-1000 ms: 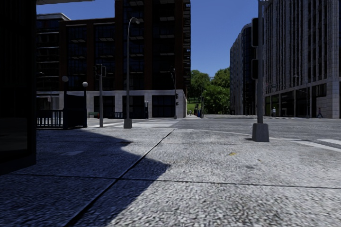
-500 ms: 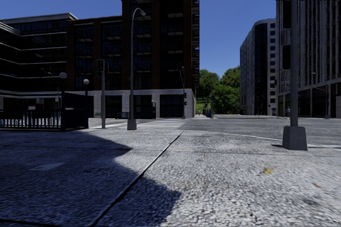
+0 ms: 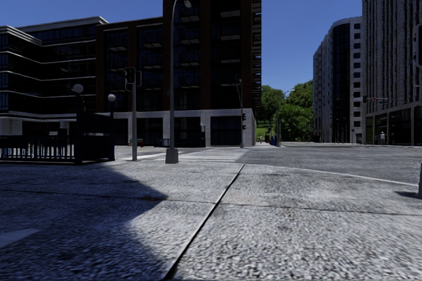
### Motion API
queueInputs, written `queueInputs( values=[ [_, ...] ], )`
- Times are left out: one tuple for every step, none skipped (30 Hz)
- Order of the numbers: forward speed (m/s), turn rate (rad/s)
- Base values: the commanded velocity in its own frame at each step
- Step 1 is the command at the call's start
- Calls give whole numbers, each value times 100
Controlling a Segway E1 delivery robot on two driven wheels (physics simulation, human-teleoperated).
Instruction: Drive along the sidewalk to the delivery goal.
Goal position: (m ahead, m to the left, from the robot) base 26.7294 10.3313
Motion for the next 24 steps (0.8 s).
queueInputs(
  values=[
    [200,0],
    [200,0],
    [200,0],
    [200,0],
    [200,0],
    [200,0],
    [200,0],
    [200,0],
    [200,0],
    [200,0],
    [200,0],
    [200,0],
    [200,0],
    [200,0],
    [200,0],
    [200,0],
    [200,0],
    [200,0],
    [200,0],
    [200,0],
    [200,0],
    [200,0],
    [200,0],
    [200,0]
  ],
)
